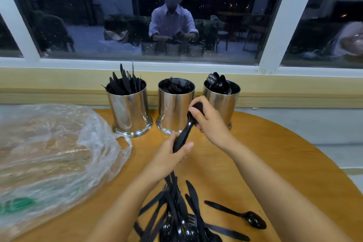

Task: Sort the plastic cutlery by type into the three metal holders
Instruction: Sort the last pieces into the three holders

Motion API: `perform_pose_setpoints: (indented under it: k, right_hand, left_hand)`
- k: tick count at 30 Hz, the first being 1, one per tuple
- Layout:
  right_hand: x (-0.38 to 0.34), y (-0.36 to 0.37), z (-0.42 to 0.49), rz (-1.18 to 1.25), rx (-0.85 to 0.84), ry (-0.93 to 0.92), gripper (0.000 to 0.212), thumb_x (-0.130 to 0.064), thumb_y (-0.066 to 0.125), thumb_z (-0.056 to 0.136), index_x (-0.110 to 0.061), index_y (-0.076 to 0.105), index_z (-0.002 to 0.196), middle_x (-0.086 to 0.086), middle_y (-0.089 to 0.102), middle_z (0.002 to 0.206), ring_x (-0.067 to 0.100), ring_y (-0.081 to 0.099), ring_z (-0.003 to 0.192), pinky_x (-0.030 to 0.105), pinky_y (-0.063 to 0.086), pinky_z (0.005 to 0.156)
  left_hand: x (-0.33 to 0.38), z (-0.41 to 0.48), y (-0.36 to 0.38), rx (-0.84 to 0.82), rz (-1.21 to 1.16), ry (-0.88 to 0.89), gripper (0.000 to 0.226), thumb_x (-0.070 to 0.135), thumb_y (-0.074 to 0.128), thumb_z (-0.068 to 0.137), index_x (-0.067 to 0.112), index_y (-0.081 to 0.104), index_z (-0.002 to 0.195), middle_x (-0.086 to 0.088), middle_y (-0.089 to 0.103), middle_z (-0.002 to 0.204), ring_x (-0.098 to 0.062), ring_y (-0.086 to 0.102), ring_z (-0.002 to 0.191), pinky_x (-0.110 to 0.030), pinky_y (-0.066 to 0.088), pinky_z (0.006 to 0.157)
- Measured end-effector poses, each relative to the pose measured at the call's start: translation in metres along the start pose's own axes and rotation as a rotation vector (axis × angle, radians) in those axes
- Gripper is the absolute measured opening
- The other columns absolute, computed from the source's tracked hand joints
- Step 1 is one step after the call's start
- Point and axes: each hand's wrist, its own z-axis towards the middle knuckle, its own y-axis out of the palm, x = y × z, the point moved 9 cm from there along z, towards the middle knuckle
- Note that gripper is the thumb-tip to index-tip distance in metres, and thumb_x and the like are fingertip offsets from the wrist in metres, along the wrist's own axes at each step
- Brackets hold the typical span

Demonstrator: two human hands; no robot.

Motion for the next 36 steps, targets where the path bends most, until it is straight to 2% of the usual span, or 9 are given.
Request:
perform_pose_setpoints:
  k: [2, 5, 7, 11, 16, 23, 27, 31, 36]
  right_hand:
    - [0.003, -0.050, 0.020, -0.091, 0.242, -0.034, 0.003, -0.020, 0.046, 0.102, -0.017, 0.046, 0.100, -0.006, 0.051, 0.073, 0.009, 0.046, 0.058, 0.026, 0.038, 0.058]
    - [-0.004, -0.133, 0.048, -0.212, 0.554, -0.106, 0.005, -0.013, 0.044, 0.101, -0.008, 0.046, 0.103, 0.000, 0.054, 0.081, 0.017, 0.049, 0.071, 0.021, 0.037, 0.062]
    - [-0.005, -0.166, 0.067, -0.313, 0.610, -0.105, 0.010, -0.015, 0.043, 0.102, -0.007, 0.046, 0.107, 0.005, 0.054, 0.088, 0.021, 0.046, 0.076, 0.018, 0.034, 0.059]
    - [0.009, -0.182, 0.095, -0.445, 0.556, -0.048, 0.006, -0.019, 0.040, 0.104, -0.013, 0.041, 0.102, 0.006, 0.053, 0.088, 0.022, 0.046, 0.077, 0.031, 0.034, 0.060]
    - [0.063, -0.146, 0.112, -0.693, 0.317, 0.059, 0.015, -0.028, 0.036, 0.104, -0.014, 0.040, 0.099, 0.007, 0.055, 0.086, 0.025, 0.049, 0.079, 0.038, 0.036, 0.061]
    - [0.143, -0.108, 0.118, -0.795, -0.066, 0.243, 0.072, -0.063, -0.012, 0.081, -0.024, 0.048, 0.090, 0.002, 0.052, 0.093, 0.034, 0.048, 0.105, 0.041, 0.032, 0.088]
    - [0.111, -0.123, 0.105, -0.734, 0.053, 0.177, 0.060, -0.060, 0.028, 0.096, -0.018, 0.057, 0.128, 0.006, 0.056, 0.126, 0.032, 0.040, 0.121, 0.041, 0.033, 0.098]
    - [0.054, -0.125, 0.061, -0.586, 0.173, 0.041, 0.039, -0.038, 0.050, 0.098, -0.017, 0.055, 0.130, 0.003, 0.055, 0.128, 0.023, 0.037, 0.121, 0.031, 0.033, 0.096]
    - [0.042, -0.052, -0.045, -0.519, -0.094, 0.089, 0.039, -0.044, 0.053, 0.096, -0.023, 0.056, 0.129, -0.001, 0.056, 0.127, 0.022, 0.042, 0.121, 0.035, 0.036, 0.099]
  left_hand:
    - [-0.009, 0.011, -0.003, 0.103, 0.018, -0.027, 0.032, 0.038, 0.058, 0.095, 0.025, 0.052, 0.124, 0.006, 0.063, 0.105, -0.009, 0.062, 0.096, -0.029, 0.052, 0.090]
    - [0.008, 0.031, -0.006, 0.242, 0.140, 0.047, 0.018, 0.024, 0.055, 0.099, 0.021, 0.059, 0.116, 0.004, 0.064, 0.109, 0.000, 0.057, 0.089, -0.010, 0.047, 0.075]
    - [0.043, 0.053, 0.000, 0.290, 0.240, 0.208, 0.015, 0.017, 0.055, 0.099, 0.019, 0.065, 0.110, 0.006, 0.066, 0.107, 0.006, 0.055, 0.086, -0.003, 0.042, 0.072]
    - [0.115, 0.111, 0.018, 0.343, 0.360, 0.454, 0.022, 0.006, 0.050, 0.098, 0.009, 0.069, 0.111, -0.002, 0.065, 0.108, -0.012, 0.058, 0.099, -0.015, 0.040, 0.086]
    - [0.121, 0.185, 0.048, 0.254, 0.612, 0.439, 0.038, 0.011, 0.038, 0.105, 0.003, 0.044, 0.141, -0.013, 0.045, 0.143, -0.027, 0.037, 0.133, -0.033, 0.029, 0.110]
    - [0.100, 0.213, 0.058, 0.150, 0.789, 0.335, 0.036, 0.018, 0.033, 0.107, 0.002, 0.052, 0.133, -0.014, 0.047, 0.140, -0.030, 0.040, 0.132, -0.037, 0.030, 0.111]
    - [0.115, 0.196, 0.044, 0.172, 0.662, 0.345, 0.038, 0.012, 0.044, 0.103, 0.006, 0.049, 0.140, -0.012, 0.048, 0.141, -0.027, 0.042, 0.131, -0.035, 0.033, 0.110]
    - [0.120, 0.142, 0.024, 0.199, 0.626, 0.357, 0.032, 0.013, 0.047, 0.102, 0.011, 0.057, 0.132, -0.008, 0.056, 0.133, -0.022, 0.051, 0.123, -0.030, 0.038, 0.103]
    - [0.074, 0.038, -0.004, 0.224, 0.677, 0.316, 0.025, 0.013, 0.050, 0.101, 0.011, 0.065, 0.121, -0.005, 0.065, 0.120, -0.020, 0.059, 0.111, -0.027, 0.043, 0.092]
